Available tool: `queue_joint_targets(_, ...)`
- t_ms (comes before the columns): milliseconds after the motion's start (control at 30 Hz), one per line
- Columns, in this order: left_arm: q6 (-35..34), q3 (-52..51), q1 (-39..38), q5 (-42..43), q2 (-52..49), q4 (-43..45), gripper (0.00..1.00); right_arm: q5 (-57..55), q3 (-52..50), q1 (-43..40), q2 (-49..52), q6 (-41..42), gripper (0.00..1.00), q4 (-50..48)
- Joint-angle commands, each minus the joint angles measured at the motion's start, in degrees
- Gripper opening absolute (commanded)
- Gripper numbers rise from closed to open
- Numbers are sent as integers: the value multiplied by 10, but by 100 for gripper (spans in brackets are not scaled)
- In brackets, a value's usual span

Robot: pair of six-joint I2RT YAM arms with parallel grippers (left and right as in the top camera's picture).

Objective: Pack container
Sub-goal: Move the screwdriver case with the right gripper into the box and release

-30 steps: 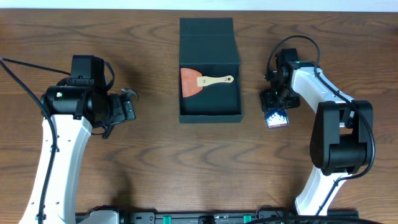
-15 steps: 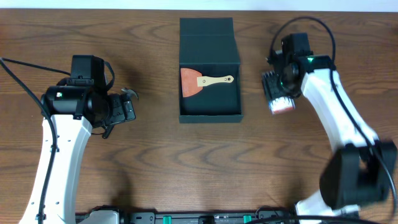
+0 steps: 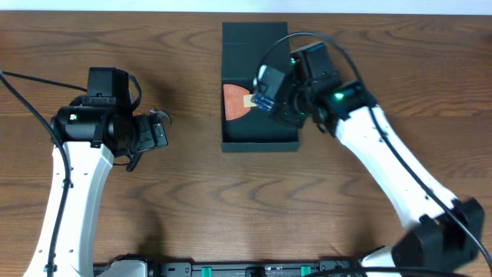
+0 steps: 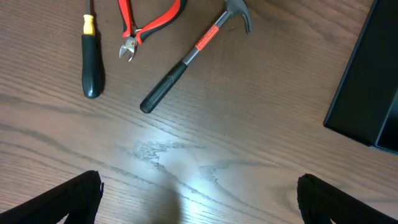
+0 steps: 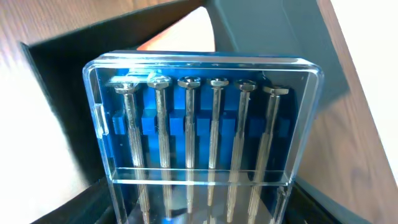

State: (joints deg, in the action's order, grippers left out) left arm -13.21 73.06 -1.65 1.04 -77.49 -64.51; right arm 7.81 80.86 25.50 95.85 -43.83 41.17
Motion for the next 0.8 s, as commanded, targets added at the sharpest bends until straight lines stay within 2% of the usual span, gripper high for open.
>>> queue_joint_targets(0, 7, 3, 1, -9, -4, -1, 99, 47, 5, 4, 45, -127, 1, -26)
queue_joint_targets(233, 7, 3, 1, -9, -4, -2, 99, 71, 5, 5, 131, -165, 1, -95)
queue_joint_targets(567, 7, 3, 1, -9, -4, -2, 98, 99, 5, 20, 212, -164, 1, -103)
queue_joint_targets(633, 7, 3, 1, -9, -4, -2, 99, 88, 5, 22, 220, -155, 6, -102)
queue_joint_targets(700, 7, 3, 1, -9, -4, -2, 98, 68, 5, 24, 221, -134, 24, -103)
queue_joint_targets(767, 7, 3, 1, -9, -4, -2, 99, 43, 7, 24, 216, -98, 36, -103)
